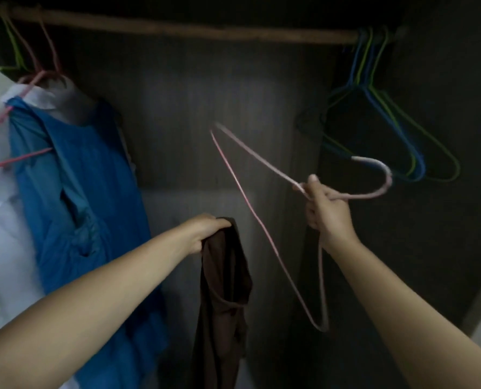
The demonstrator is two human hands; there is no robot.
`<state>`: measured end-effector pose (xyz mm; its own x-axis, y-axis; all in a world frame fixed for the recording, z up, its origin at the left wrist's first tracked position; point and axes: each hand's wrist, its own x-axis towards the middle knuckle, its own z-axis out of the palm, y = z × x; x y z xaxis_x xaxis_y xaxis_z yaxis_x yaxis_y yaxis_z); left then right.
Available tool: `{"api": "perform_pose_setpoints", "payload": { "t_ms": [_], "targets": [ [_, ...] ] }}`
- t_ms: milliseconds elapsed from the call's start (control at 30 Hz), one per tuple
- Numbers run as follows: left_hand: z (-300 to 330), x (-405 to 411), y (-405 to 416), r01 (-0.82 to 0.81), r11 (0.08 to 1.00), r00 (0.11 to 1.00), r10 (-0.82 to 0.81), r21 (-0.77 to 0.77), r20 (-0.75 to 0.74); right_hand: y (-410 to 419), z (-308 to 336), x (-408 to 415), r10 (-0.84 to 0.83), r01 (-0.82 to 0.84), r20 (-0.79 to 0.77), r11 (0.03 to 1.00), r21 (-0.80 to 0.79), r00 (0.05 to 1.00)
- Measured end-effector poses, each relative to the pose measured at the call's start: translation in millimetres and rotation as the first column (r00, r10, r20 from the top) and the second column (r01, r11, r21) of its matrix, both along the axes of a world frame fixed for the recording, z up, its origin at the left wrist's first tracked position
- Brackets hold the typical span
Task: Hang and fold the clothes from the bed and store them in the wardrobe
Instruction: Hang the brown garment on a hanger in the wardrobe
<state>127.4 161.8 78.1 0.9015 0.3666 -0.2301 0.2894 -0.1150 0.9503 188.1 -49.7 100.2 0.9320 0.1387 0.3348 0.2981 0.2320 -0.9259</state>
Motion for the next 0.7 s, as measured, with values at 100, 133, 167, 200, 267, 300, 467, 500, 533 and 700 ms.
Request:
{"api": "perform_pose_setpoints", "payload": {
  "t_ms": [100, 133, 167, 200, 267, 300, 467, 500, 533, 700],
  "targets": [
    [-6.0, 4.7, 5.7, 0.008, 1.000, 1.000, -0.008, -0.023, -0.003, 0.7, 17.3, -36.0, 0.107, -0.129, 0.080, 0.920, 0.369, 0.991],
    [-5.8, 5.7, 8.0, 0.010, 0.999, 1.000, -0.010, -0.047, -0.004, 3.2, 26.0, -46.9, 0.118, -0.164, 0.127, 0.875, 0.456, 0.985],
    [-4.8, 6.3, 10.7, 0.012, 0.996, 1.000, -0.013, -0.084, -0.007, 8.1, 32.9, -56.0, 0.113, -0.185, 0.168, 0.838, 0.514, 0.979],
    [-3.0, 5.5, 11.8, 0.020, 0.991, 1.000, -0.021, -0.132, -0.005, 13.5, 37.3, -63.3, 0.106, -0.200, 0.197, 0.808, 0.554, 0.975],
    [2.5, 2.5, 12.9, 0.041, 0.977, 0.999, -0.040, -0.208, 0.011, 26.4, 37.6, -73.3, 0.088, -0.203, 0.215, 0.770, 0.605, 0.973],
    [5.9, 1.1, 14.8, 0.053, 0.973, 0.999, -0.050, -0.225, 0.022, 35.0, 33.9, -76.2, 0.073, -0.192, 0.214, 0.767, 0.613, 0.974],
    [22.5, -6.8, 36.1, 0.122, 0.953, 0.992, -0.108, -0.276, 0.063, 72.1, -16.3, -76.9, 0.015, -0.090, 0.170, 0.892, 0.443, 0.985],
    [24.6, -8.3, 42.4, 0.120, 0.949, 0.992, -0.103, -0.293, 0.072, 76.8, -29.8, -75.8, 0.022, -0.081, 0.162, 0.927, 0.366, 0.987],
    [26.8, -10.1, 48.8, 0.108, 0.940, 0.993, -0.084, -0.322, 0.088, 79.8, -42.7, -75.2, 0.038, -0.078, 0.149, 0.960, 0.270, 0.988],
    [26.7, -10.7, 98.3, 0.023, 0.922, 0.993, 0.023, -0.386, 0.115, 60.8, -66.4, -78.5, 0.162, -0.166, -0.039, 0.964, -0.208, 0.986]
  ]
}}
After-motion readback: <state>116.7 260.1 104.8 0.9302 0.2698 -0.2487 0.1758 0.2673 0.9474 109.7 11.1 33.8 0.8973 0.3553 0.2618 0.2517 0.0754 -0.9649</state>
